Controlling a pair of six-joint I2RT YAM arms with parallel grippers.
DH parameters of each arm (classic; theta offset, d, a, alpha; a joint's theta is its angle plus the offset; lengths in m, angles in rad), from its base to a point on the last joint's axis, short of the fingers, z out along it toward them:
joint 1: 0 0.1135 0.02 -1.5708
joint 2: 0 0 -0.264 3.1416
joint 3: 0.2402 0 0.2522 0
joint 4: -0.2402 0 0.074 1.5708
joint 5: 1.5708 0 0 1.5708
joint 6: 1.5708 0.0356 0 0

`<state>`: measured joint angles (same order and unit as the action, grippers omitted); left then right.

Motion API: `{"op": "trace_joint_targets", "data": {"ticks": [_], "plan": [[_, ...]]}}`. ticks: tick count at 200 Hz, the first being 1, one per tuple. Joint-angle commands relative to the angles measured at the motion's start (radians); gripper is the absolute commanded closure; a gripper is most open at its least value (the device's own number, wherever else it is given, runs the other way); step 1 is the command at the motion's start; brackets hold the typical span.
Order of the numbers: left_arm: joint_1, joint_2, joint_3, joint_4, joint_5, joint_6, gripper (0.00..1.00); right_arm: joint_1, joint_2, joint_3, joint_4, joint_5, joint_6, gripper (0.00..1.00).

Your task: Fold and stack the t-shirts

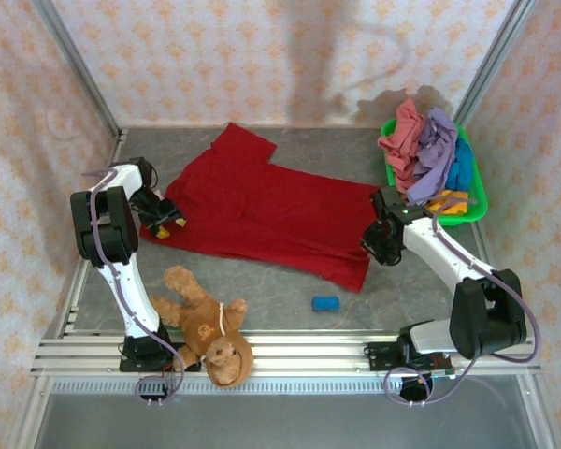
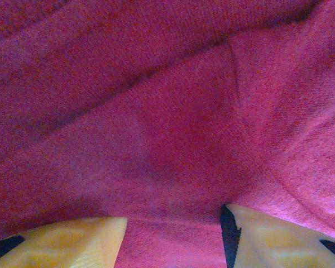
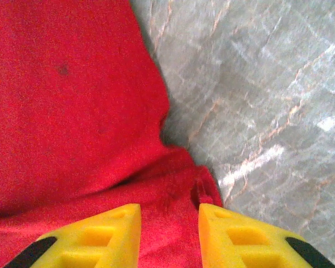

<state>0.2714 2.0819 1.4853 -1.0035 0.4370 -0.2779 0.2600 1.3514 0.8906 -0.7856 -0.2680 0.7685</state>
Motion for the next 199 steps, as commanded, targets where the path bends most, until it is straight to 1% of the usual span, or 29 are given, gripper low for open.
{"op": "trace_joint_targets", "data": {"ticks": [1, 42, 61, 77, 97, 132, 158, 182, 199], "plan": [[0.019, 0.068, -0.030, -0.001, -0.069, 0.027, 0.46, 0.032, -0.011, 0.022, -0.099, -0.069, -0.035, 0.67], [0.019, 0.056, -0.030, -0.006, -0.069, 0.023, 0.45, 0.105, 0.030, 0.009, -0.079, -0.202, -0.031, 0.66], [0.019, 0.055, -0.032, -0.007, -0.072, 0.022, 0.46, 0.136, 0.076, 0.020, -0.068, -0.221, -0.036, 0.66], [0.019, 0.058, -0.033, -0.006, -0.071, 0.022, 0.45, 0.137, 0.133, 0.037, -0.046, -0.230, -0.050, 0.65], [0.019, 0.058, -0.036, -0.007, -0.073, 0.020, 0.45, 0.136, 0.222, 0.098, -0.035, -0.198, -0.070, 0.66], [0.019, 0.055, -0.037, -0.012, -0.079, 0.023, 0.45, 0.122, 0.388, 0.263, -0.036, -0.138, -0.094, 0.66], [0.019, 0.056, -0.033, -0.012, -0.075, 0.022, 0.45, 0.109, 0.486, 0.383, -0.064, 0.011, -0.130, 0.66], [0.019, 0.058, -0.022, -0.018, -0.074, 0.023, 0.45, 0.104, 0.516, 0.477, -0.118, 0.084, -0.164, 0.65], [0.019, 0.058, -0.014, -0.023, -0.073, 0.025, 0.45, 0.105, 0.493, 0.485, -0.134, 0.071, -0.186, 0.65]]}}
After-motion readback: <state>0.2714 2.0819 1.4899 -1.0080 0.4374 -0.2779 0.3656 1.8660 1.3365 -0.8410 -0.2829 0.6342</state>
